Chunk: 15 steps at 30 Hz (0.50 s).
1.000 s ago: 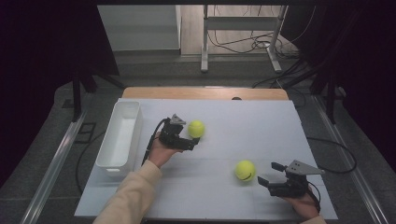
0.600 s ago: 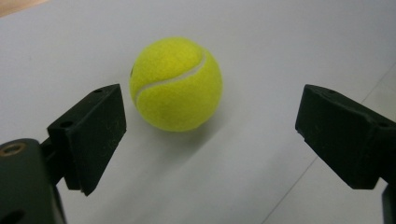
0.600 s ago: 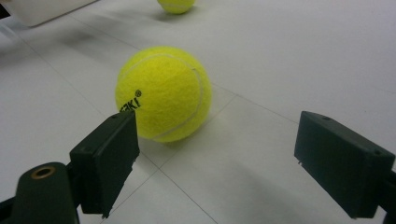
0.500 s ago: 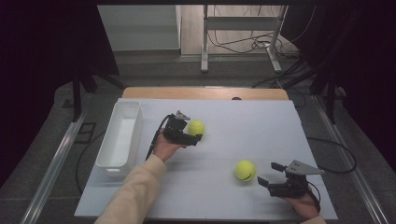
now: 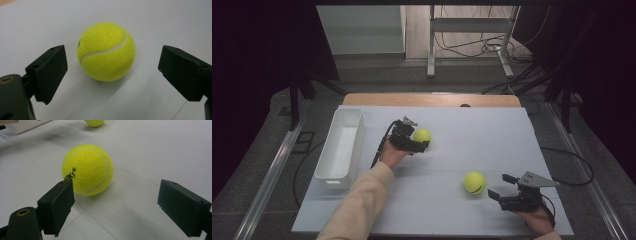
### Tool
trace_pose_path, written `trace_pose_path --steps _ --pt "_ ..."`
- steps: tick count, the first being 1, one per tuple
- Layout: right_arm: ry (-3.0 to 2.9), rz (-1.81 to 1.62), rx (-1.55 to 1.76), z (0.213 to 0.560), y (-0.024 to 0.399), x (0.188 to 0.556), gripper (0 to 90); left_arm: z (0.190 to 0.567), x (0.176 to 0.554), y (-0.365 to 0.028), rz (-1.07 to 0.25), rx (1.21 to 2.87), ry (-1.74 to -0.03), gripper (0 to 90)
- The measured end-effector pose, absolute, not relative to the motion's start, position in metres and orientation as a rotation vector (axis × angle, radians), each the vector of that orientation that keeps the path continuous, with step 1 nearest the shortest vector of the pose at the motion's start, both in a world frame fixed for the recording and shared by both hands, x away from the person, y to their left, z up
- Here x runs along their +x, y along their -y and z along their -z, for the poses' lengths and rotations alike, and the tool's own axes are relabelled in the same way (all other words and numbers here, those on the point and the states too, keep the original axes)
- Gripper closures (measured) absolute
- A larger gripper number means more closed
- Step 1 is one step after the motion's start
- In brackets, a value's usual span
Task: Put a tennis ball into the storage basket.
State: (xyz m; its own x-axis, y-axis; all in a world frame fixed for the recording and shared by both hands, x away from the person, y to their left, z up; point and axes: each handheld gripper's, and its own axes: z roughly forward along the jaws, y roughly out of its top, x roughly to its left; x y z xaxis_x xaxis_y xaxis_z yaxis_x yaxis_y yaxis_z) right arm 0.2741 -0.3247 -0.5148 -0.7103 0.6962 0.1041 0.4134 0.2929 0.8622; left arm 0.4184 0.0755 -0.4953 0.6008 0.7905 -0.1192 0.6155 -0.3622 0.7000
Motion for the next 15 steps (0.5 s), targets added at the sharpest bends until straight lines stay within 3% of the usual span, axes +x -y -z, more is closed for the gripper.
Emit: trace_pose_path --steps 15 --pt "-2.280 -1.374 1.009 0.516 0.324 0.275 14.1 0.502 0.430 -0.071 -0.302 2.107 -1.132 9.4"
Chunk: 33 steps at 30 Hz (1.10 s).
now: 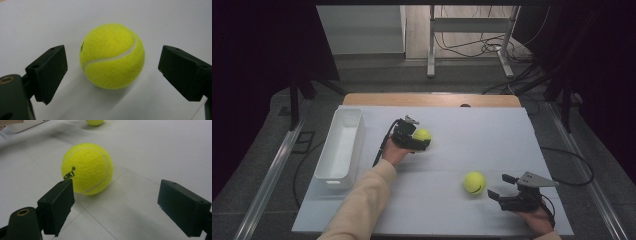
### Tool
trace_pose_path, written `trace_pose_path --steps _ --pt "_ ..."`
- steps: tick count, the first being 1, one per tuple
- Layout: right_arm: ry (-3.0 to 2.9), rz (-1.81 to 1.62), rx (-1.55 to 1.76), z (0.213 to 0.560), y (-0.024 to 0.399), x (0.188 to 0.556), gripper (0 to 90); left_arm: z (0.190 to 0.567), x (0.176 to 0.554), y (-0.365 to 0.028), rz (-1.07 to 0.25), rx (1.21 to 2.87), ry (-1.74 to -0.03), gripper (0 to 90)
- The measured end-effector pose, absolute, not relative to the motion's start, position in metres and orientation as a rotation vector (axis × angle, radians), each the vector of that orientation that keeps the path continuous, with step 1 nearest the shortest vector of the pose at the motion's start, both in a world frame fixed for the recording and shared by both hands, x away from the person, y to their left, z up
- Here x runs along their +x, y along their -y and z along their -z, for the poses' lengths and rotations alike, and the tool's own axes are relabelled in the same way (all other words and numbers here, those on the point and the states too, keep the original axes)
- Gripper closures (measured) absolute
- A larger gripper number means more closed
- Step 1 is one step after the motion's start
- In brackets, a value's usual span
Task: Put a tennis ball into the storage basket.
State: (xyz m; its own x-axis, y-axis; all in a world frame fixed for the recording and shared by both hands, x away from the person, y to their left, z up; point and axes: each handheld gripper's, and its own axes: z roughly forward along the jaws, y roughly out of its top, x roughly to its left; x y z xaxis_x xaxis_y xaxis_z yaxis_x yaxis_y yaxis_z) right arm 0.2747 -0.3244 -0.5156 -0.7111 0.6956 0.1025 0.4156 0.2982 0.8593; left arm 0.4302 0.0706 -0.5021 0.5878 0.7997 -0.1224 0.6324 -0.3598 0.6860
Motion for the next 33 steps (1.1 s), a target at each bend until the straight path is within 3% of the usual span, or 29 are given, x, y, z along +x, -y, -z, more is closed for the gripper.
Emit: trace_pose_path --steps 23,26,28,33 --pt "-2.292 -1.363 1.017 0.517 0.324 0.275 14.1 0.517 0.445 -0.066 -0.288 2.137 -1.141 9.8" --pt "-2.293 -1.362 1.017 0.517 0.324 0.275 14.1 0.516 0.447 -0.065 -0.265 2.135 -1.124 15.2" --pt "-2.292 -1.362 1.018 0.517 0.324 0.275 14.1 0.514 0.446 -0.064 -0.250 2.125 -1.121 24.7" --pt "-2.293 -1.360 1.016 0.517 0.324 0.275 14.1 0.513 0.447 -0.064 -0.227 2.119 -1.134 26.3"
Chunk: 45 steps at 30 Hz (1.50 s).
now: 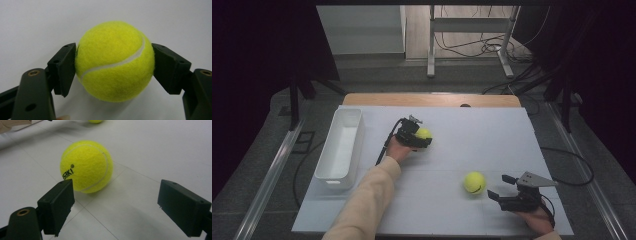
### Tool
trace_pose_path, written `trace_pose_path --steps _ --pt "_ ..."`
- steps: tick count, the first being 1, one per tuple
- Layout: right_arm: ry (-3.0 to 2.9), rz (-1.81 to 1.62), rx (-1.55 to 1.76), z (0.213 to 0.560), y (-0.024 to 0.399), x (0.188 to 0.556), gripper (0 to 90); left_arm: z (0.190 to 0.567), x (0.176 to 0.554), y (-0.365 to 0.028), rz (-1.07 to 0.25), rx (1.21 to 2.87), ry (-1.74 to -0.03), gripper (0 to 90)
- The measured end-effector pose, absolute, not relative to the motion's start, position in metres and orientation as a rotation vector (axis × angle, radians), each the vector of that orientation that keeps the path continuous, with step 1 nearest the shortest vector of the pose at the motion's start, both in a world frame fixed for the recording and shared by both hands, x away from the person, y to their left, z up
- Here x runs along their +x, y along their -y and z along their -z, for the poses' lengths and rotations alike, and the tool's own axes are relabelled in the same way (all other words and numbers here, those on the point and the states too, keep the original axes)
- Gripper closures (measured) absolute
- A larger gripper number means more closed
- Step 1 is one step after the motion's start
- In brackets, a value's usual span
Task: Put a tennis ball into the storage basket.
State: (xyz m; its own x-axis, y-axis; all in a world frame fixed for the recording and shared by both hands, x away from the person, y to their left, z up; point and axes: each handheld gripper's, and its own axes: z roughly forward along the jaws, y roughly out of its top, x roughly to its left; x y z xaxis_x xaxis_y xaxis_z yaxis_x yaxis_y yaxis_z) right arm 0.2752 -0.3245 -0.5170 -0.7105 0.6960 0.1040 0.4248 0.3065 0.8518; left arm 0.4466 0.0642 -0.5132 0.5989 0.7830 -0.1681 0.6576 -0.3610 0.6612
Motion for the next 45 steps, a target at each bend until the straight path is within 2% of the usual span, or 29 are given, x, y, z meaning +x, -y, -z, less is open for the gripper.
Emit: trace_pose_path --steps 11,17,45 --pt "-2.290 -1.364 1.015 0.517 0.325 0.275 14.1 0.500 0.438 -0.064 -0.274 2.111 -1.099 26.4" --pt "-2.285 -1.369 1.013 0.516 0.325 0.275 14.1 0.493 0.434 -0.065 -0.251 2.084 -1.082 26.4" --pt "-2.284 -1.370 1.013 0.516 0.325 0.275 14.1 0.473 0.416 -0.077 -0.301 2.068 -1.037 26.3"
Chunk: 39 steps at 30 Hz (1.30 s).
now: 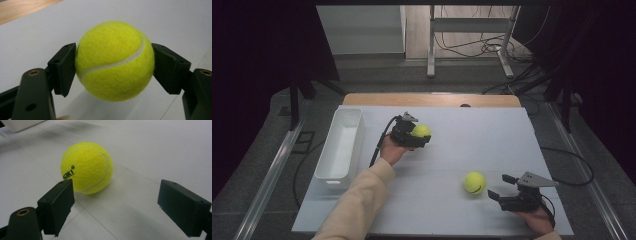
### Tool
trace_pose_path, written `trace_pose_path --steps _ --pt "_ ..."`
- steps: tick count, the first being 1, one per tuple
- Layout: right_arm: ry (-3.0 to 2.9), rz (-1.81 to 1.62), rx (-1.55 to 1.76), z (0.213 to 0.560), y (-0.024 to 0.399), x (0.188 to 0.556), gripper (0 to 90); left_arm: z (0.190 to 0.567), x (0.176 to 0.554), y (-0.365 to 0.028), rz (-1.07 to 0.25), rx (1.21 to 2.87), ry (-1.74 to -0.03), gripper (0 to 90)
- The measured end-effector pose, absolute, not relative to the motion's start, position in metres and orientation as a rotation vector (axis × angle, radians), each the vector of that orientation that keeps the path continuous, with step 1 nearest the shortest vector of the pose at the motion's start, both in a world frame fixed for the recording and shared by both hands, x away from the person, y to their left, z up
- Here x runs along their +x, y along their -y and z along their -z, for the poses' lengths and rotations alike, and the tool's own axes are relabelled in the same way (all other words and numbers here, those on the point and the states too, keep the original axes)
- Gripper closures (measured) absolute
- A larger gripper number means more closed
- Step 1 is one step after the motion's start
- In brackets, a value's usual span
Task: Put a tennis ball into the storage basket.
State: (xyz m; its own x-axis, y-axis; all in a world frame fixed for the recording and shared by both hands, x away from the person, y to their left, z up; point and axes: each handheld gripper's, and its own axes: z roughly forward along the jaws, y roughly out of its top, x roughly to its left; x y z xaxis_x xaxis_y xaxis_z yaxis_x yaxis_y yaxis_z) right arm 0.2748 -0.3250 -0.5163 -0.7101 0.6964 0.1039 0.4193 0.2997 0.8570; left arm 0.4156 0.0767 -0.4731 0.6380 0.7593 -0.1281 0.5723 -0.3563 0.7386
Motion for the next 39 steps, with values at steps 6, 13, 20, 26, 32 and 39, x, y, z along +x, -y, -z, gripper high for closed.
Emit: trace_pose_path --steps 6,13,20,26,32,39 --pt "-2.285 -1.370 1.011 0.516 0.325 0.275 14.1 0.470 0.412 -0.080 -0.309 2.061 -1.037 26.3" --pt "-2.285 -1.370 1.012 0.516 0.325 0.275 14.0 0.467 0.410 -0.082 -0.317 2.056 -1.026 26.3" --pt "-2.284 -1.371 1.011 0.516 0.325 0.275 14.1 0.462 0.406 -0.086 -0.328 2.042 -1.016 26.4" --pt "-2.285 -1.370 1.011 0.516 0.325 0.275 14.1 0.458 0.403 -0.088 -0.347 2.035 -1.009 26.4" --pt "-2.285 -1.370 1.010 0.516 0.325 0.275 14.1 0.453 0.399 -0.092 -0.358 2.021 -1.002 26.4" --pt "-2.287 -1.368 1.010 0.516 0.325 0.275 14.1 0.450 0.396 -0.095 -0.380 2.019 -0.994 26.3"
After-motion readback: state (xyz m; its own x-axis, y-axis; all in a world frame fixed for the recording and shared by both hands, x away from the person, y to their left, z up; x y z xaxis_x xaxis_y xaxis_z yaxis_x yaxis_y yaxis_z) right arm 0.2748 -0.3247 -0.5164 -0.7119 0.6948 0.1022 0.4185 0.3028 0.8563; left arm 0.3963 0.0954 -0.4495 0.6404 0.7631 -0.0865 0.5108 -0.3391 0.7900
